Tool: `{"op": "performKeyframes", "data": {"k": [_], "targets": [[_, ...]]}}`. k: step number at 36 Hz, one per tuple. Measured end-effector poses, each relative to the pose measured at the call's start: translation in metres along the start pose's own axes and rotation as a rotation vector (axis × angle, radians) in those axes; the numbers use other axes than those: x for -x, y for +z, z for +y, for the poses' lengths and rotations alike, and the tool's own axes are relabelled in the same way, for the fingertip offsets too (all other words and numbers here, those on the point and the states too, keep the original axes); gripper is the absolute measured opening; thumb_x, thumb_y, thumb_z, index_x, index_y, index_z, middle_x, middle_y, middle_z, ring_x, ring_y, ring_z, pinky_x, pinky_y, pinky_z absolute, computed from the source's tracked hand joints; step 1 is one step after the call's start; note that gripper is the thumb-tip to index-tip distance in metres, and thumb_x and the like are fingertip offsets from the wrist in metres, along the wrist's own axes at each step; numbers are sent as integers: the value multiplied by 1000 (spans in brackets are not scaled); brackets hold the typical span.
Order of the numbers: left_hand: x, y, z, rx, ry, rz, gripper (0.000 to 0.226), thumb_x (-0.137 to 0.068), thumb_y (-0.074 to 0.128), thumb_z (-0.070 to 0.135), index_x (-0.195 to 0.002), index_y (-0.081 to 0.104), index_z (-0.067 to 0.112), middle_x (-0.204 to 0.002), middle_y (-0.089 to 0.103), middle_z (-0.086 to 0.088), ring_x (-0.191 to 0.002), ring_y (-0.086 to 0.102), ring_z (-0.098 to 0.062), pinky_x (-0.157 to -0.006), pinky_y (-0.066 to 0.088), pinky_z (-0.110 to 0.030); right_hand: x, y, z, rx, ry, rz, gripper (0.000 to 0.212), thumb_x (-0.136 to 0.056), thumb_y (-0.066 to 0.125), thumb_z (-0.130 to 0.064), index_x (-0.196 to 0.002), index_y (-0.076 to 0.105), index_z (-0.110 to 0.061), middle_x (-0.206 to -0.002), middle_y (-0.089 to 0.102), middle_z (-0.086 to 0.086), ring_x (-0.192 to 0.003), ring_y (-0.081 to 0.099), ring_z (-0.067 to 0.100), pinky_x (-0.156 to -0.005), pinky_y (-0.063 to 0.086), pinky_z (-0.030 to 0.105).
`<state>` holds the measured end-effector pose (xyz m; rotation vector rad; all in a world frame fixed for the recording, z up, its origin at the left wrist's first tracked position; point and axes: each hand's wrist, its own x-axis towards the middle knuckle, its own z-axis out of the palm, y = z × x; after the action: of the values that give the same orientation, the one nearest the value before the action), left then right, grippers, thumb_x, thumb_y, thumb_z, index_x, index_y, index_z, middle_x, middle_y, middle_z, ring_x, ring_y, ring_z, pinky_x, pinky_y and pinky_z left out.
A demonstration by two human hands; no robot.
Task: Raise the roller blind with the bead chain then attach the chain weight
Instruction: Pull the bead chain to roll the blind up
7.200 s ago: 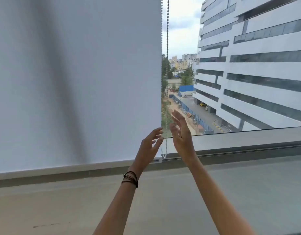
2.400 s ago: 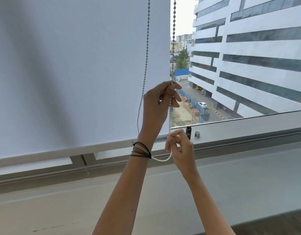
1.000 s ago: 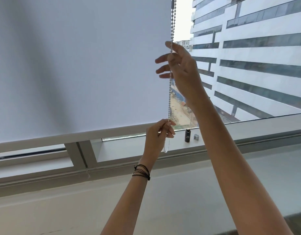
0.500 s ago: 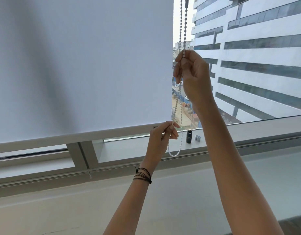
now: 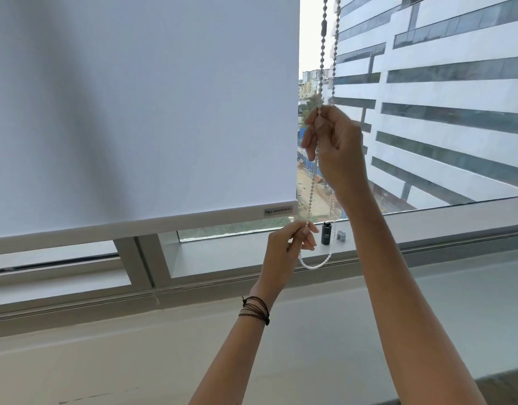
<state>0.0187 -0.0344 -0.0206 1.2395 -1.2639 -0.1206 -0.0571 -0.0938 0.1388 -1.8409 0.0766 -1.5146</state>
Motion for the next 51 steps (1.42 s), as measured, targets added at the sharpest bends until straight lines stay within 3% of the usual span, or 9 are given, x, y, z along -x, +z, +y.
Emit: {"op": "performKeyframes", "data": {"k": [9,17,23,27,32,35,39,45,51], "targets": [[9,0,-20,-22,-36,-13,26,-97,44,5,-85,62,19,-66,61,6,-62,61,-3,-65,51,-17,16,7,24,86,-6,29,29,-99,32,-9,-77,49,-16,-54,54,-4,-36,44,6,-43,38,19],[18,0,-36,-32,-87,-38,23,-96,44,1,-86,62,11,-67,62,0,-61,59,-3,-64,49,-14,32,11,40,127,6,13,28,-100,32,-7,-78,49,-12,-54,53,-4,-37,44,5,-41,39,18],[25,-4,-49,-77,-145,-95,27,-96,43,-1,-83,62,13,-68,61,2,-64,61,-2,-67,49,-13,48,12,55,169,29,0,27,-100,33,-5,-78,49,-10,-55,56,8,-38,44,10,-41,41,25],[29,-5,-56,-110,-175,-133,24,-96,42,-1,-79,59,3,-72,63,0,-64,60,-4,-68,47,-14,58,14,64,173,39,3,30,-100,33,-4,-75,50,-6,-55,54,5,-38,43,13,-40,39,24],[28,-9,-59,-127,-225,-174,29,-94,44,-4,-77,59,14,-76,67,-3,-69,63,-6,-73,50,-17,65,15,68,189,52,-1,29,-100,34,-4,-78,53,0,-55,55,7,-40,47,20,-42,42,31],[17,-19,-54,-157,-249,-205,18,-92,52,0,-84,67,6,-79,71,-7,-69,64,0,-71,49,-11,65,13,66,195,56,-11,28,-99,34,-2,-80,54,0,-56,56,10,-40,46,20,-42,41,28],[-5,-37,-33,-185,-185,-102,14,-90,59,13,-93,70,4,-85,73,-7,-78,67,-7,-73,48,-8,64,9,64,188,48,-25,27,-99,35,-1,-79,53,-1,-57,56,9,-40,45,14,-42,40,21],[-44,-47,32,5,-66,62,21,-97,48,10,-96,68,5,-84,70,-8,-75,69,-9,-74,56,-23,64,6,66,184,46,-41,25,-97,36,0,-79,54,0,-56,54,9,-44,46,4,-48,36,13],[-83,-45,98,88,89,194,23,-99,44,10,-109,63,2,-99,68,-10,-95,67,-19,-84,56,-28,66,7,65,134,62,-64,27,-98,35,-5,-78,52,-9,-54,49,1,-46,43,4,-49,34,15]]}}
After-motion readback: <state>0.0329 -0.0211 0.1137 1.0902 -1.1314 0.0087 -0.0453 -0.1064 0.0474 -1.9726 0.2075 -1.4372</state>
